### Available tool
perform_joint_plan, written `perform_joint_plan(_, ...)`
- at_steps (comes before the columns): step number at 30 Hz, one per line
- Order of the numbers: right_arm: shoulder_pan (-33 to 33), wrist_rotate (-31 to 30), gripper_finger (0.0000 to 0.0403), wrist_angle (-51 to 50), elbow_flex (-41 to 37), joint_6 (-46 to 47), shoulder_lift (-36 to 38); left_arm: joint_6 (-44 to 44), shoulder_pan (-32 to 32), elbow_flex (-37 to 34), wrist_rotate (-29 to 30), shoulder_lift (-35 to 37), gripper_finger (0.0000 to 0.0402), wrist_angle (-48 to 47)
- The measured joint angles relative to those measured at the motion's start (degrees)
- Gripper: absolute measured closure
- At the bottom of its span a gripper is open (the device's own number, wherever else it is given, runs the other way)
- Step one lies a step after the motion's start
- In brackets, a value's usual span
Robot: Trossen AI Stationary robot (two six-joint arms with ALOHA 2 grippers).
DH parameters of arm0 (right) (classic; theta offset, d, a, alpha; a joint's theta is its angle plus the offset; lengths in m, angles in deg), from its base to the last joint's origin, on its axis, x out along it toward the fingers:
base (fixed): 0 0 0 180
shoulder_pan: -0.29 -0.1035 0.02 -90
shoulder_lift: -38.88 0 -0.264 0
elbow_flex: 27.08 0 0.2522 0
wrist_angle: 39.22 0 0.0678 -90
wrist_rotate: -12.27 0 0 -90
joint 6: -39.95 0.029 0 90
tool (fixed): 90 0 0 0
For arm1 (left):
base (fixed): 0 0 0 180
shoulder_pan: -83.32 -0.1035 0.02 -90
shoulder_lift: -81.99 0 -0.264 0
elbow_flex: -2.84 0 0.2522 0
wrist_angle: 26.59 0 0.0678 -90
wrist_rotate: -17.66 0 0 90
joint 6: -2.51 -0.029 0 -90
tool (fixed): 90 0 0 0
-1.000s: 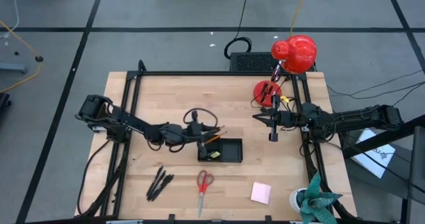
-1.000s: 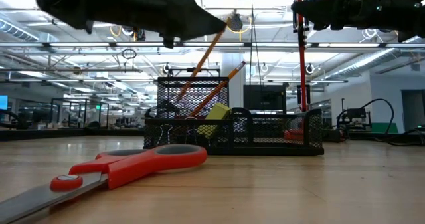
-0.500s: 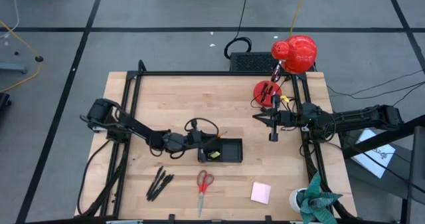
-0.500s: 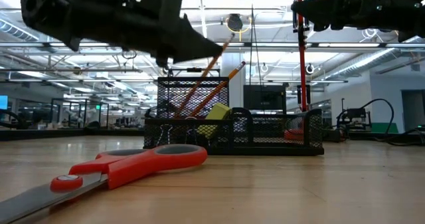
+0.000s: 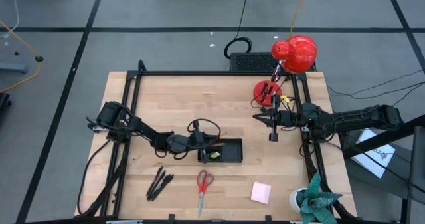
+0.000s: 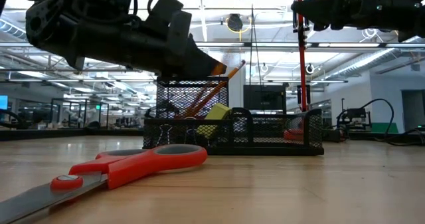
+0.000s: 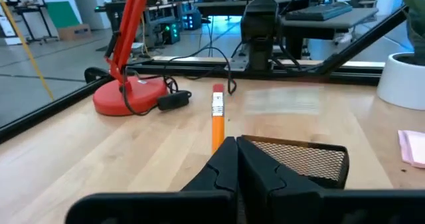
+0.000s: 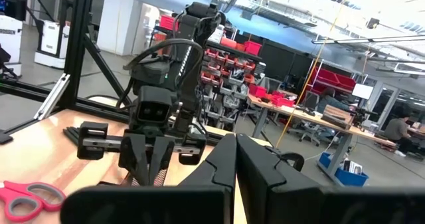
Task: Pick and place office supplies into organizer
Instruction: Put the orange pencil into the black desk organizer, then put the black pen into the black desk organizer
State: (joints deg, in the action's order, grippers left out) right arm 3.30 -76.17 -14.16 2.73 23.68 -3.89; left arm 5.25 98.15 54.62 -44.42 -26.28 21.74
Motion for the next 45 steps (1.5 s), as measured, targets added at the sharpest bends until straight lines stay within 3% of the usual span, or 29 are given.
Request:
perform_joint_plan(10,0.01,0.00,0.0399,0.37,0.00,-0.05,0.00,-5.49,0.04,-0.13,-0.24,1.67,0.0303,-1.12)
perform_joint_plan(15,0.00,0.00,0.0399,0.40,0.00,-0.92,0.00,-6.21,0.33,-0.19,-0.05,6.80,0.0265,-2.47)
perform_joint_plan(19,0.02,0.00,0.0399,0.38,0.00,-0.93,0.01,-8.64,1.24,1.37,0.97,13.58,0.0244,-12.38)
perform_joint_plan(22,0.02,0.00,0.0399,0.17,0.00,-0.93,0.02,-7.59,3.05,5.69,5.60,19.80,0.0237,-27.50)
perform_joint_plan(27,0.02,0.00,0.0399,-0.11,0.00,-0.95,0.00,4.92,8.34,19.19,10.54,24.71,0.0236,-65.14)
perform_joint_plan(30,0.00,0.01,0.0399,-0.25,0.00,-0.94,0.02,16.74,11.96,27.10,10.39,23.84,0.0236,-85.52)
perform_joint_plan(33,0.00,0.01,0.0399,-1.08,0.00,-0.88,0.00,29.75,15.03,32.13,6.73,21.71,0.0236,-98.49)
perform_joint_plan(38,0.00,0.02,0.0399,-1.75,0.02,-0.80,0.02,44.72,19.93,35.13,-0.96,18.03,0.0243,-105.52)
perform_joint_plan(45,0.02,0.02,0.0399,-1.88,0.00,-0.75,0.00,60.02,24.38,36.87,-11.45,11.24,0.0299,-108.85)
